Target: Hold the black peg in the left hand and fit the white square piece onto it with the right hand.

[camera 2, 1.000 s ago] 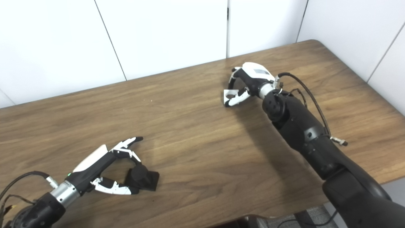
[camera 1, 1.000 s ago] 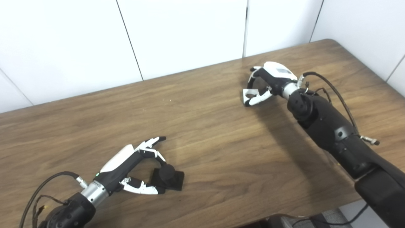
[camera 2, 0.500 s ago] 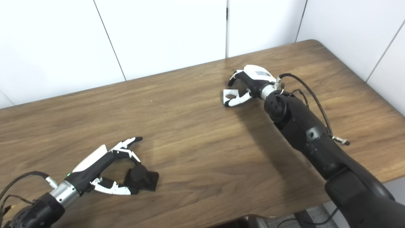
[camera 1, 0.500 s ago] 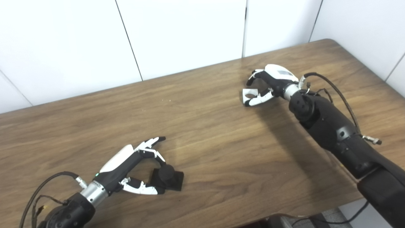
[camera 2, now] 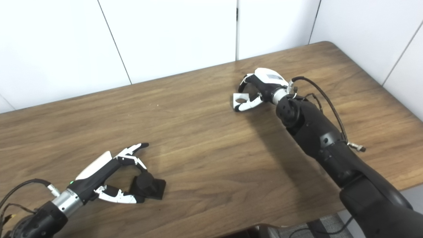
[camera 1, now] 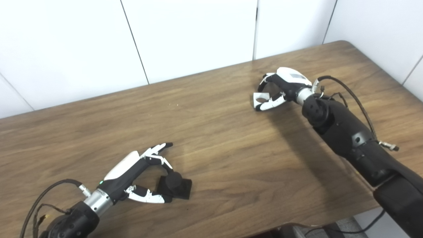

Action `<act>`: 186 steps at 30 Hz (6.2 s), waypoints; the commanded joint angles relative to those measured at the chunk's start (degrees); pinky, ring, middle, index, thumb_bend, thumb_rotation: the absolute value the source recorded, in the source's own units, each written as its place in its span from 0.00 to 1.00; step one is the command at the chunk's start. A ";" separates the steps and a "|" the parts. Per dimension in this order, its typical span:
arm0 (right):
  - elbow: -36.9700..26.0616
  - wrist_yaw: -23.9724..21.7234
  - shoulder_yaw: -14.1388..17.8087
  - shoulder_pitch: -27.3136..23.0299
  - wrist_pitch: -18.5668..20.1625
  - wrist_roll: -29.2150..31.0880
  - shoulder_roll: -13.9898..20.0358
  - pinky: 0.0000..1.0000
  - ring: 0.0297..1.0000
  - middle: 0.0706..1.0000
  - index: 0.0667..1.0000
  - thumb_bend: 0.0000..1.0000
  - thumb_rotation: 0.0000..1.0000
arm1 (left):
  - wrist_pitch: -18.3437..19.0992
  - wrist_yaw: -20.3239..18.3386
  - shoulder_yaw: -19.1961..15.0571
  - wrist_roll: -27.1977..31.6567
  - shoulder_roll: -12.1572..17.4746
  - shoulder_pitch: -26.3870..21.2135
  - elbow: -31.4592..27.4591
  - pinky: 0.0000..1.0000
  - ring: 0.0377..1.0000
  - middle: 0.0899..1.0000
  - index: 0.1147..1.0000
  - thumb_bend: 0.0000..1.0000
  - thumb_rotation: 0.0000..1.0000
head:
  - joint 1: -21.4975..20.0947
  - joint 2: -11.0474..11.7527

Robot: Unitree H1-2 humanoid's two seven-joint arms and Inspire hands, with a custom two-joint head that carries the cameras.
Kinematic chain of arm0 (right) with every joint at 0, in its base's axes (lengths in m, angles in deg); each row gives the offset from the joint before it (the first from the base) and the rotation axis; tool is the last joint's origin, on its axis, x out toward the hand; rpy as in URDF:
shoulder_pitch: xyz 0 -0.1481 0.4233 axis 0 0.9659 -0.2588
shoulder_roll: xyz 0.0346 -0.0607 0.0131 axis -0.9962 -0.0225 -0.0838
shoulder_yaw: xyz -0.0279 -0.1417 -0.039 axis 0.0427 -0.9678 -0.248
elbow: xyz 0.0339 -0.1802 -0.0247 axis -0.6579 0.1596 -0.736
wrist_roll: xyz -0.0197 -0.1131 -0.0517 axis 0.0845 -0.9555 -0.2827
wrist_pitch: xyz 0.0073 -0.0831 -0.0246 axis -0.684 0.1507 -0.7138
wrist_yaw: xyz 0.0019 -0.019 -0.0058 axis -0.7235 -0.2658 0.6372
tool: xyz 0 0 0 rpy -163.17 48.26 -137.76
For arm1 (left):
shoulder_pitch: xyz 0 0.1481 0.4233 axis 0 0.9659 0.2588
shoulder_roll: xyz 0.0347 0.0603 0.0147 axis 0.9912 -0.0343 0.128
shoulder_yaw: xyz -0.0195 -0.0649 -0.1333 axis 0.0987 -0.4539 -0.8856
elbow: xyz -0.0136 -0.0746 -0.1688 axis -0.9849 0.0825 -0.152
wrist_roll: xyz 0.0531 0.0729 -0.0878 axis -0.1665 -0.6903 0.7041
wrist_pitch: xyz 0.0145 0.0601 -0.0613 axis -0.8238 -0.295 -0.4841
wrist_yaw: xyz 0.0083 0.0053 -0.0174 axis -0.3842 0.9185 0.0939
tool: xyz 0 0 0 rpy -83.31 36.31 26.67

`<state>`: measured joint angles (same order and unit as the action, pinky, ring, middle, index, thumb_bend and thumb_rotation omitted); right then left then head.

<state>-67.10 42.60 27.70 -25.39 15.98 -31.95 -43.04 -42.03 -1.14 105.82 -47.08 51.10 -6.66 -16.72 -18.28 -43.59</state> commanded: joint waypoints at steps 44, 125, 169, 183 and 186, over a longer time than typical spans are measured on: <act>-3.02 0.39 -1.56 2.22 -1.72 -0.72 1.43 0.97 0.93 0.83 0.44 0.52 0.13 | 1.36 -1.06 0.02 -0.86 1.38 0.07 0.18 1.00 1.00 0.99 0.42 0.52 0.06 | 0.55 -0.15; -50.56 -24.79 -1.01 5.88 -8.47 8.35 -3.39 0.86 0.89 0.82 0.44 0.52 0.14 | 9.03 0.23 4.17 -8.01 -4.98 -1.73 -0.65 1.00 1.00 1.00 0.42 0.52 0.08 | 26.43 -2.12; -40.75 -26.44 -5.50 3.03 -11.09 5.84 -9.77 0.85 0.88 0.82 0.44 0.52 0.14 | 10.30 1.34 6.14 -8.02 -6.66 -1.30 -1.06 1.00 1.00 1.00 0.42 0.52 0.08 | 27.30 -2.70; -37.14 -25.53 -5.76 4.76 -12.64 5.34 -9.71 0.85 0.88 0.82 0.44 0.52 0.14 | 11.01 1.22 6.81 -8.43 -6.86 -1.36 -2.17 1.00 1.00 1.00 0.42 0.52 0.08 | 27.46 -3.21; -36.59 -25.29 -5.74 4.86 -12.97 5.17 -9.61 0.85 0.88 0.82 0.44 0.52 0.14 | 11.29 1.15 6.83 -8.37 -6.76 -1.23 -2.50 1.00 1.00 1.00 0.42 0.52 0.08 | 27.39 -3.31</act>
<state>-103.65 16.50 21.51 -19.28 4.28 -26.58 -52.62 -31.88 2.38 110.68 -54.11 44.37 -8.51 -19.20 9.05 -46.85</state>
